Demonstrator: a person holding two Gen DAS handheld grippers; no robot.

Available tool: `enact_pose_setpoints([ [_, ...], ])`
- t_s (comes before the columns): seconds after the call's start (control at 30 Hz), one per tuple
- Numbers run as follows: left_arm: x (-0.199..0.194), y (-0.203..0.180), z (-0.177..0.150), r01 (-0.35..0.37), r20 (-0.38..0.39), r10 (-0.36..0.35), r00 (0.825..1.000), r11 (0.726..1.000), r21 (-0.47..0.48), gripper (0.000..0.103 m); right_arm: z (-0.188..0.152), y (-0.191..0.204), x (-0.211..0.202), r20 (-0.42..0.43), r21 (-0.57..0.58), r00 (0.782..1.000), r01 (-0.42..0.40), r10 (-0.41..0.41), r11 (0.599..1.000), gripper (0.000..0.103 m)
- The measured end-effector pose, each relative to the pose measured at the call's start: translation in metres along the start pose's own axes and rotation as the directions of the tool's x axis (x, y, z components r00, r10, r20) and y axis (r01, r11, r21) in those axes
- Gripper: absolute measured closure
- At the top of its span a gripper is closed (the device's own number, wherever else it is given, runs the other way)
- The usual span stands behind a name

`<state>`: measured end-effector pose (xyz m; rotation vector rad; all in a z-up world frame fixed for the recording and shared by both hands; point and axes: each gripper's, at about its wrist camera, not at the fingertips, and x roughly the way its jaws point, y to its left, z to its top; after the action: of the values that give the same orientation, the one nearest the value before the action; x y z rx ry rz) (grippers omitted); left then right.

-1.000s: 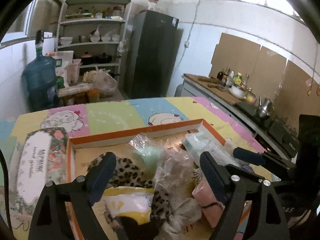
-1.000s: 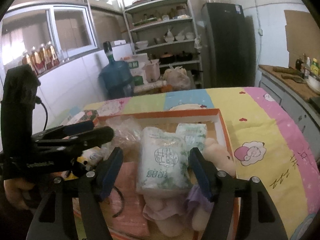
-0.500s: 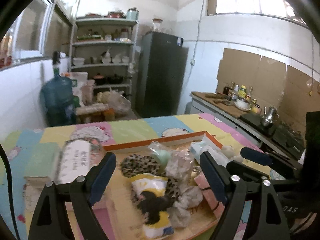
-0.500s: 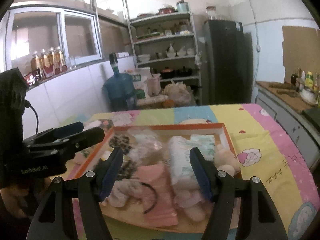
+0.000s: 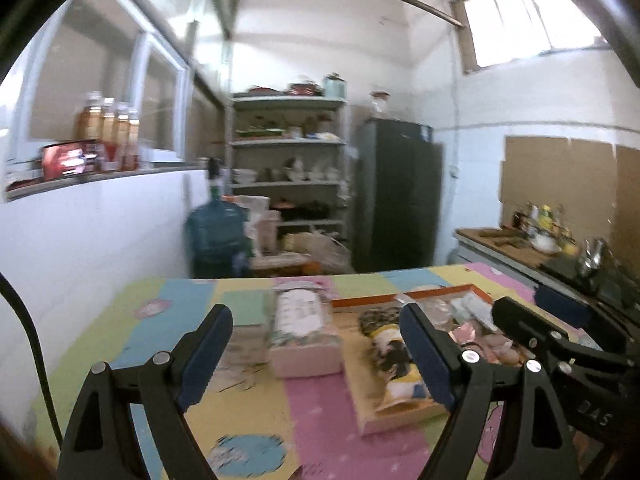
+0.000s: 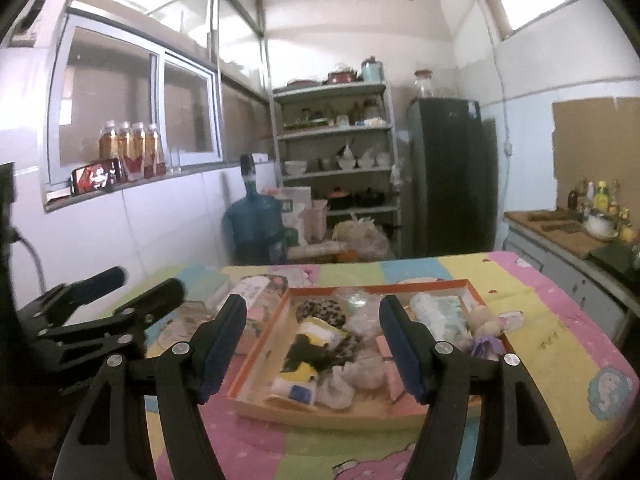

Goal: Organize soft objects

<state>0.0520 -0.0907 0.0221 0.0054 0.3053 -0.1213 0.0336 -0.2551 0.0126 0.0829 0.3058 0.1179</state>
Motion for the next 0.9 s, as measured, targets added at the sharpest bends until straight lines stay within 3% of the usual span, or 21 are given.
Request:
enact_pose_setpoints([
  [0.17, -0.04, 0.018, -0.008, -0.067, 0.03, 0.068, 0.997, 0.997, -0.025, 0.018, -0.009, 0.024, -0.03, 0.046, 0.036, 0.998, 0.035, -0.037, 0.999, 0.027],
  [0.3, -0.061, 0.028, -0.014, -0.081, 0.023, 0.081, 0.996, 0.996, -0.034, 0.018, -0.014, 0.033, -0.043, 0.024, 0.055, 1.0, 0.01, -0.011, 0.998, 0.027],
  [0.43, -0.08, 0.03, -0.02, -0.099, 0.029, 0.099, 0.995, 0.995, -0.014, 0.018, -0.017, 0.046, -0.055, 0.015, 0.049, 0.998, 0.065, -0.066, 0.997, 0.027],
  [0.73, -0.098, 0.034, -0.025, -0.117, 0.014, 0.118, 0.993, 0.993, -0.029, 0.018, -0.024, 0.062, -0.083, 0.044, 0.053, 0.99, 0.13, -0.132, 0.99, 0.027],
  [0.9, -0.1, 0.035, -0.026, -0.125, 0.012, 0.126, 0.992, 0.991, -0.039, 0.018, -0.027, 0.069, -0.089, 0.056, 0.032, 0.991, 0.117, -0.119, 0.993, 0.027],
])
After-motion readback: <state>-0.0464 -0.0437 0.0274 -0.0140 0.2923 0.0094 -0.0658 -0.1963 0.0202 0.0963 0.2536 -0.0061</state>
